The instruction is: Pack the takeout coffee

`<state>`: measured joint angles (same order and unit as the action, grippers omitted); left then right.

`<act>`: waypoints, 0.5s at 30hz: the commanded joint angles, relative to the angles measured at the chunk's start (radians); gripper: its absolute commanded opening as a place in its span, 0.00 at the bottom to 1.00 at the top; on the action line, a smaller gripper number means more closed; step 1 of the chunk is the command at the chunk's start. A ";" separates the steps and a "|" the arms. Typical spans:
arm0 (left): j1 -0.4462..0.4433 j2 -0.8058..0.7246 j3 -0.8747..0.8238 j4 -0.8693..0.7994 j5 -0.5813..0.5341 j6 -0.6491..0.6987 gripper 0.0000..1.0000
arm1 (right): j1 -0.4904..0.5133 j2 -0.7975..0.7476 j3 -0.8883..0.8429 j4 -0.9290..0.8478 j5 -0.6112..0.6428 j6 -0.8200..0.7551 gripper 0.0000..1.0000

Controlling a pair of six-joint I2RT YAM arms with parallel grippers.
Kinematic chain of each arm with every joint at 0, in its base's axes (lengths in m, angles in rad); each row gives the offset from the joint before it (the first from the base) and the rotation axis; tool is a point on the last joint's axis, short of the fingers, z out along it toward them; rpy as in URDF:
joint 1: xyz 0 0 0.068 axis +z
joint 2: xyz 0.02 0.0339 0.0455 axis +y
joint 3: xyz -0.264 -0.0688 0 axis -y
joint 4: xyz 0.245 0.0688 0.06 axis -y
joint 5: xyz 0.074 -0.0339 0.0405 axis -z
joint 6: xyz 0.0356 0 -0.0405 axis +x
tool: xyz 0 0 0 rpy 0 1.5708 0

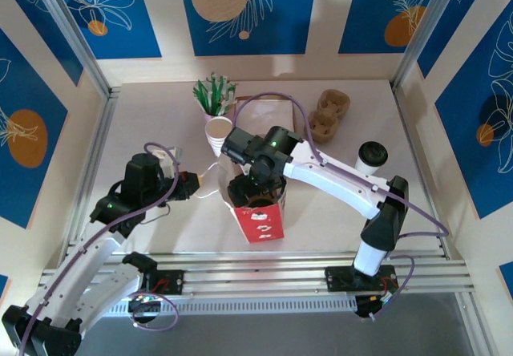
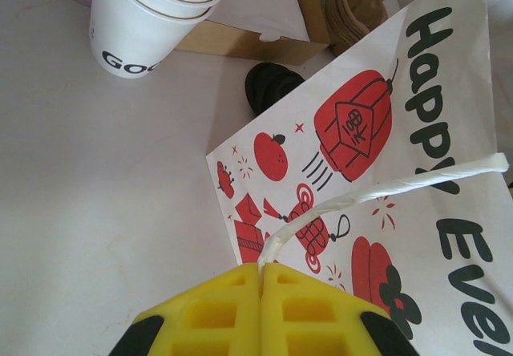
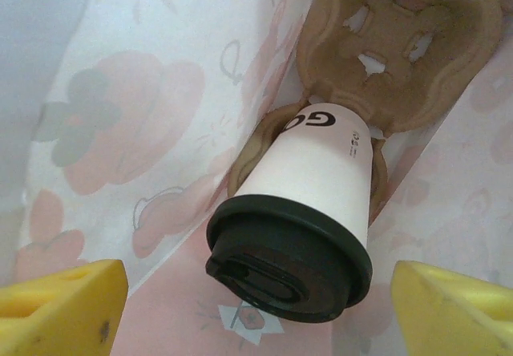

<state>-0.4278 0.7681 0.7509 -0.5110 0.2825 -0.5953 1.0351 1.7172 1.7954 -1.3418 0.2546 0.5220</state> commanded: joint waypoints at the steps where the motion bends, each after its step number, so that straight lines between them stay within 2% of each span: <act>1: -0.016 -0.001 0.018 -0.004 -0.011 0.011 0.00 | 0.009 -0.035 0.033 -0.045 0.002 -0.014 0.87; 8: -0.017 0.005 0.021 -0.004 -0.009 0.013 0.00 | 0.014 -0.046 0.066 -0.055 0.015 -0.022 0.89; 15: -0.019 0.021 0.022 0.001 -0.009 0.019 0.00 | 0.012 -0.048 0.204 -0.097 0.036 -0.060 0.91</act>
<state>-0.4290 0.7834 0.7509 -0.5098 0.2825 -0.5949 1.0416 1.7088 1.9476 -1.3922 0.2726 0.4908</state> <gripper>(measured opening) 0.044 0.901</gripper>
